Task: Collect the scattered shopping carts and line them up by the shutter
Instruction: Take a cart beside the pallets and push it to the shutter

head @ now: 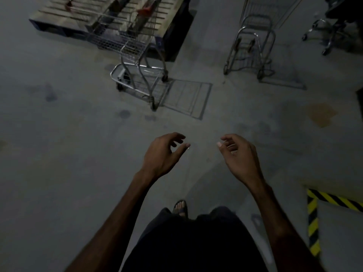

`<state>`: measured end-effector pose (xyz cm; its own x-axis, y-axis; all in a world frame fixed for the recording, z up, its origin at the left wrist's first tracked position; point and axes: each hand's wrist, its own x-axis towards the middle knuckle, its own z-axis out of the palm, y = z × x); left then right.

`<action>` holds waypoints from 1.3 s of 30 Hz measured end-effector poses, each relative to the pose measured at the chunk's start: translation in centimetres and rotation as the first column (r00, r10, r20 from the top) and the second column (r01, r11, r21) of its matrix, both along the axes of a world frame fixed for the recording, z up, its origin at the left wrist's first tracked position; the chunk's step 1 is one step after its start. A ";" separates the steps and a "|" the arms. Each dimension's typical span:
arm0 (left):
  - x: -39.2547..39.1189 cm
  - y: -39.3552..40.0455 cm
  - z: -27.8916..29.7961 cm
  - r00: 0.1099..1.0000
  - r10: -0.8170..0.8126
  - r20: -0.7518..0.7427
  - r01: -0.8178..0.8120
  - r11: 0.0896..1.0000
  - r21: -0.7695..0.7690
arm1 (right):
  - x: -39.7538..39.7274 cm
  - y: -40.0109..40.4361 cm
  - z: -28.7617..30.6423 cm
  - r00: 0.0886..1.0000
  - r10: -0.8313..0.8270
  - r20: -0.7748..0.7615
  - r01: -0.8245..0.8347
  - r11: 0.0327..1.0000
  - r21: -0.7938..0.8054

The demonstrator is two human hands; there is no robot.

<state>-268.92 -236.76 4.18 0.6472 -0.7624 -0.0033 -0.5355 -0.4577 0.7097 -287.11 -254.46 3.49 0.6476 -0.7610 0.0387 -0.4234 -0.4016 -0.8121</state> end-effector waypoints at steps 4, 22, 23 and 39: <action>5.0 -6.1 -0.3 0.999 -0.048 -0.009 0.048 0.999 -0.001 | 4.0 -6.1 0.2 0.998 -0.062 0.011 0.062 0.998 -0.006; 26.9 -36.4 1.5 0.972 0.236 0.007 -0.233 0.965 -0.121 | 30.6 -40.4 0.2 0.969 0.240 -0.059 -0.240 0.971 0.006; 27.7 -37.4 1.6 0.967 0.254 0.004 -0.252 0.961 -0.118 | 32.0 -41.7 0.3 0.962 0.267 -0.064 -0.267 0.964 0.009; 53.9 -52.5 -0.5 0.915 0.403 0.003 -0.396 0.901 -0.178 | 59.1 -56.4 -0.1 0.895 0.419 -0.153 -0.425 0.905 -0.008</action>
